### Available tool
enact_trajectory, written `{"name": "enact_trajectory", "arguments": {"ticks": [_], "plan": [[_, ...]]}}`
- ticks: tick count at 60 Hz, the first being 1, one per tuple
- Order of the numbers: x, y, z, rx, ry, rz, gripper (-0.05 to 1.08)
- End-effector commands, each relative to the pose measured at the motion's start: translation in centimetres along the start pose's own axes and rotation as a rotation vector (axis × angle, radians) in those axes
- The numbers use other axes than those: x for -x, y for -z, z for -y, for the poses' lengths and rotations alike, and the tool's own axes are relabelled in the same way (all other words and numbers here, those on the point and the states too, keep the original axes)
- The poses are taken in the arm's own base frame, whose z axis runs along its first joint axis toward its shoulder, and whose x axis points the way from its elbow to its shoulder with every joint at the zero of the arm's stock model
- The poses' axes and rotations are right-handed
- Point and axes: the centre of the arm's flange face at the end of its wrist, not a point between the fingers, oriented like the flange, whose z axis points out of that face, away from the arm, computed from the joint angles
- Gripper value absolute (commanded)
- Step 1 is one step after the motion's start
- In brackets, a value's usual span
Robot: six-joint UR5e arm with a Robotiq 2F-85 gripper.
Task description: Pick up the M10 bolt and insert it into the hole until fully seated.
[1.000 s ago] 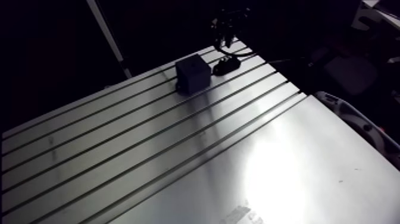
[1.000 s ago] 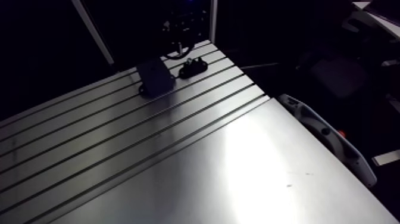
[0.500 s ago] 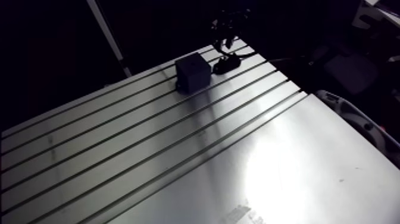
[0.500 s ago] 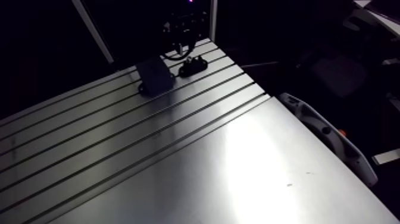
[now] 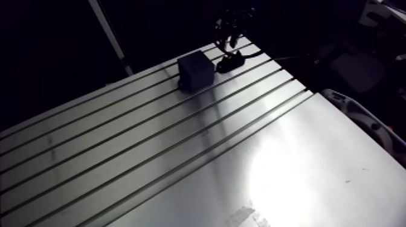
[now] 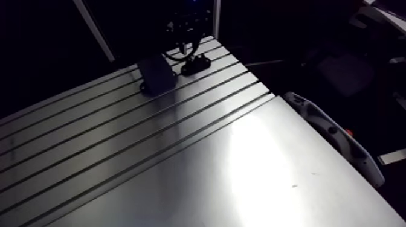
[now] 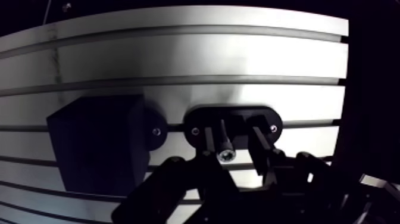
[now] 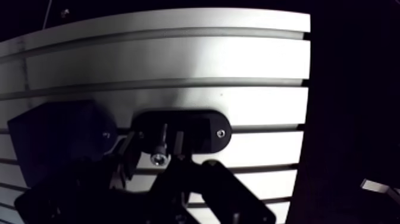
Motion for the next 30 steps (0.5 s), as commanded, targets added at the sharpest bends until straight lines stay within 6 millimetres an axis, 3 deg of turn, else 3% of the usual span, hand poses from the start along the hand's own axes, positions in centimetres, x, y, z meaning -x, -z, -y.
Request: {"name": "enact_trajectory", "arguments": {"ticks": [1,30], "plan": [[0.13,-0.29,-0.20,0.024,-0.001,0.006,0.57],[0.24,-0.50,-0.01,0.019,-0.001,0.010,0.57]]}}
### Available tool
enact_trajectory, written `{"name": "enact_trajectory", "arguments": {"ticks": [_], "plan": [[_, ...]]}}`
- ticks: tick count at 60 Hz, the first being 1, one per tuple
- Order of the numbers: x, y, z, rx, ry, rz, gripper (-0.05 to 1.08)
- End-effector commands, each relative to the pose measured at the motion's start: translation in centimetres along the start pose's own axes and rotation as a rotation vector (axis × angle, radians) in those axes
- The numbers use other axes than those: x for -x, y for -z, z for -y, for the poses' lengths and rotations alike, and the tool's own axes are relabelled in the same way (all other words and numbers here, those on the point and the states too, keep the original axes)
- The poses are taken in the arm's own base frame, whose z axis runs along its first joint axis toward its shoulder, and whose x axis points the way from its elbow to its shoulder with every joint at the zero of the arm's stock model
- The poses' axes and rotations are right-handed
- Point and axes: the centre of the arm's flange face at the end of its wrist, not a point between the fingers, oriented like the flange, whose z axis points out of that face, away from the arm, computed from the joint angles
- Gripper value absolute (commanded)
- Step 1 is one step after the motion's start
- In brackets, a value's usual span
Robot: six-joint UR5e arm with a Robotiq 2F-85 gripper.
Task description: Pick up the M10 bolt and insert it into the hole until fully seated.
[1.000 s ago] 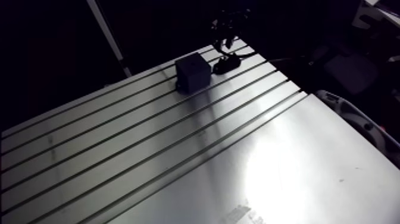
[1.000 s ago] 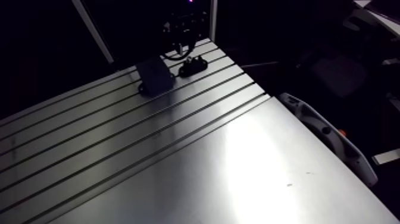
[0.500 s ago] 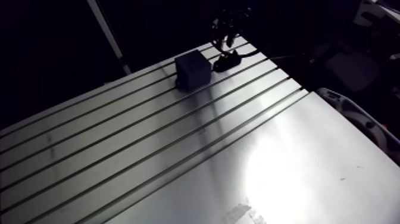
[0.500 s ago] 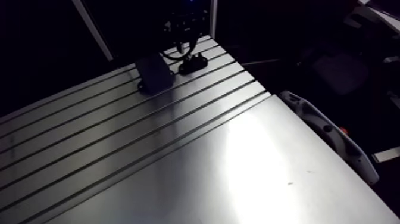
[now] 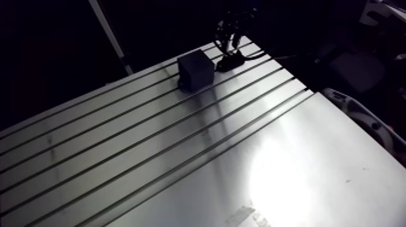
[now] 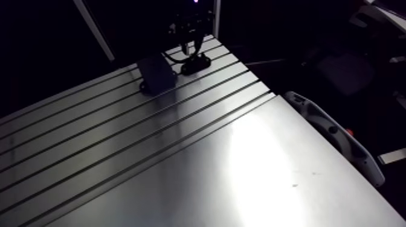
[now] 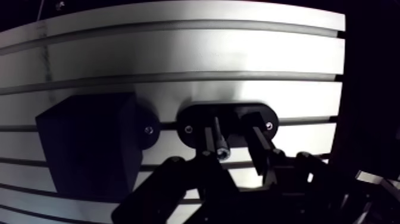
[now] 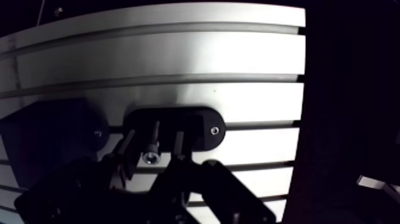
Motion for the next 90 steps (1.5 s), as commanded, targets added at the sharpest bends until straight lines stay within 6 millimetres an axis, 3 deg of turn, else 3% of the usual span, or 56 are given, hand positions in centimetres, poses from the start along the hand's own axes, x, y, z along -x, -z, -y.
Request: {"name": "enact_trajectory", "arguments": {"ticks": [1,90], "plan": [[0.01,-0.10,0.16,-0.004,0.000,0.000,0.57],[0.44,-0.51,0.44,-0.013,-0.002,0.011,0.58]]}}
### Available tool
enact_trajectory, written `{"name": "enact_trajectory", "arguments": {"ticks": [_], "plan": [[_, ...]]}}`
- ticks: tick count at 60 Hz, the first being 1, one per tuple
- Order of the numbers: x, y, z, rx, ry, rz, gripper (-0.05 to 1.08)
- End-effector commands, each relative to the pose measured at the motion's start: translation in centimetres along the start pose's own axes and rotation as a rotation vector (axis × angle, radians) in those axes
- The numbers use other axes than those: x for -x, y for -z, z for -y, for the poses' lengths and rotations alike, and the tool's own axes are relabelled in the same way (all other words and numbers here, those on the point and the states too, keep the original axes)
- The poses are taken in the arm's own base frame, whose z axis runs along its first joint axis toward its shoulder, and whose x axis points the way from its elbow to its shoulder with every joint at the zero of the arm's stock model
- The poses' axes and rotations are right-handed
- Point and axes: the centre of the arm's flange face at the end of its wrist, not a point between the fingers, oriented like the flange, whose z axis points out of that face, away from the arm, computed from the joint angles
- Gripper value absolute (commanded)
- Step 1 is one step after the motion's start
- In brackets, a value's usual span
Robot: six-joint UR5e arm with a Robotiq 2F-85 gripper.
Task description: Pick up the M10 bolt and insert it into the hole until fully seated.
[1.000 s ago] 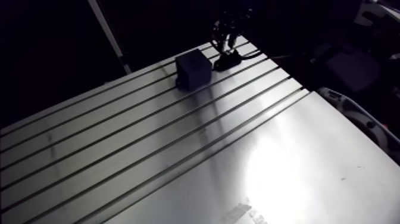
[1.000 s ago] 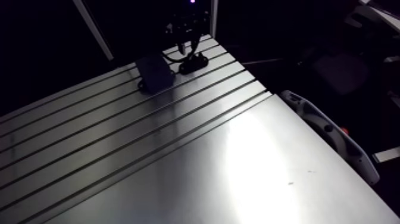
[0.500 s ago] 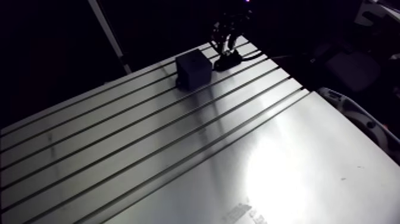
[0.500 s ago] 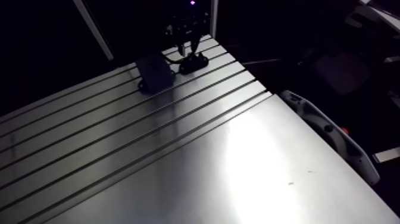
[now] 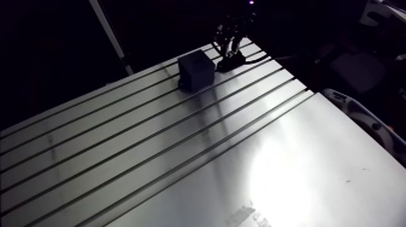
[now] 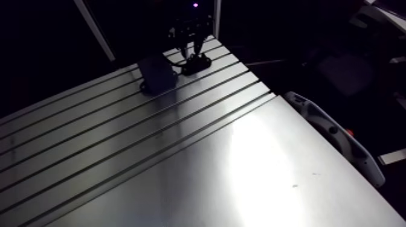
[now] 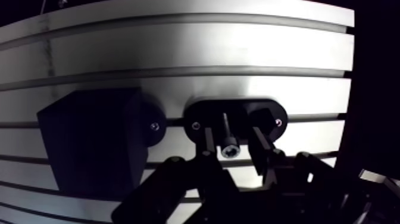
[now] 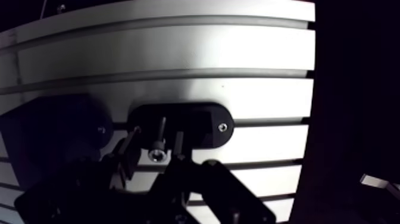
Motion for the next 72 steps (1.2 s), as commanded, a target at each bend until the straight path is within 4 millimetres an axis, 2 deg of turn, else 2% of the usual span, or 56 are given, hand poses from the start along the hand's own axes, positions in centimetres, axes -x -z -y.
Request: {"name": "enact_trajectory", "arguments": {"ticks": [1,61,72], "plan": [[0.06,0.01,0.01,-0.001,0.000,0.002,0.58],[0.44,-0.32,0.22,-0.003,-0.002,0.008,0.58],[0.43,-0.22,0.22,-0.002,-0.002,0.007,0.63]]}}
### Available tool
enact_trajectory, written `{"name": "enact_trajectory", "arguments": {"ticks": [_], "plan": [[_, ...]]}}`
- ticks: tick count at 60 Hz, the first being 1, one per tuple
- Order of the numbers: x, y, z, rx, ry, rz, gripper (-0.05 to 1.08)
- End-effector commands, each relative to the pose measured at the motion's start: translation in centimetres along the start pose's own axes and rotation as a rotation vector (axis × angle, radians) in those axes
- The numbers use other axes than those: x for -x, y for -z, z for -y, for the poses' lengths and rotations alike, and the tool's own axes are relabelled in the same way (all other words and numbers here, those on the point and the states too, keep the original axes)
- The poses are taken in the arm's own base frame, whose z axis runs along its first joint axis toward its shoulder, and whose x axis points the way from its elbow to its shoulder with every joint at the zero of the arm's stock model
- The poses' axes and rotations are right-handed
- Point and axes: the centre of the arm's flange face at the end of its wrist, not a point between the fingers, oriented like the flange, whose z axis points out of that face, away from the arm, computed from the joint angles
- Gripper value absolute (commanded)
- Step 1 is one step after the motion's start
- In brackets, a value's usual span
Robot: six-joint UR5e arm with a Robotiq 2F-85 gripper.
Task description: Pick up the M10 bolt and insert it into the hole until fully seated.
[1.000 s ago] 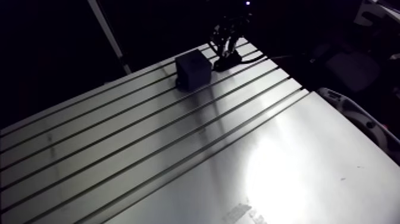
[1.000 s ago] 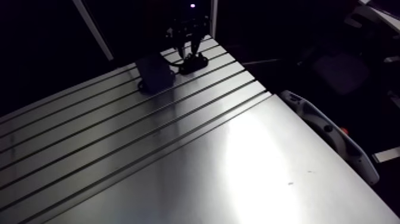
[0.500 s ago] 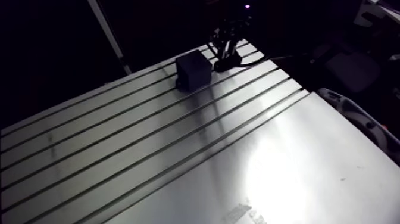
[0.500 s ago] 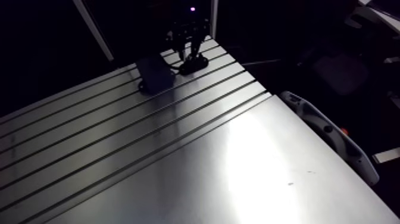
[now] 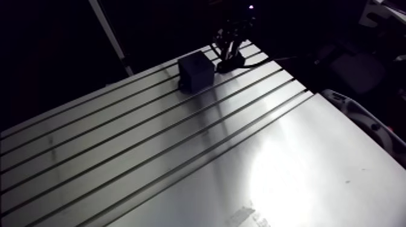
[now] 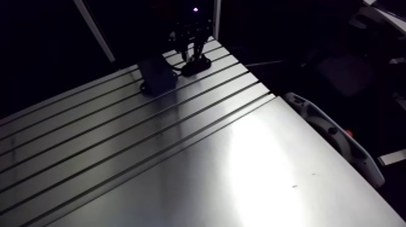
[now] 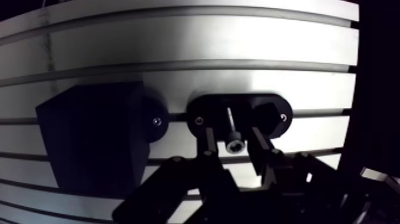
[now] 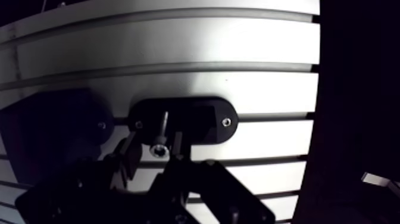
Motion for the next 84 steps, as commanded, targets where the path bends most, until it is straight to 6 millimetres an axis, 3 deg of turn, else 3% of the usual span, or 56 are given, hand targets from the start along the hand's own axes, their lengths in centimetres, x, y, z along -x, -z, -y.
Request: {"name": "enact_trajectory", "arguments": {"ticks": [1,84], "plan": [[-0.03,0.12,0.00,0.001,0.000,-0.002,0.63],[-0.03,0.56,-0.11,0.005,-0.001,-0.008,0.79]]}}
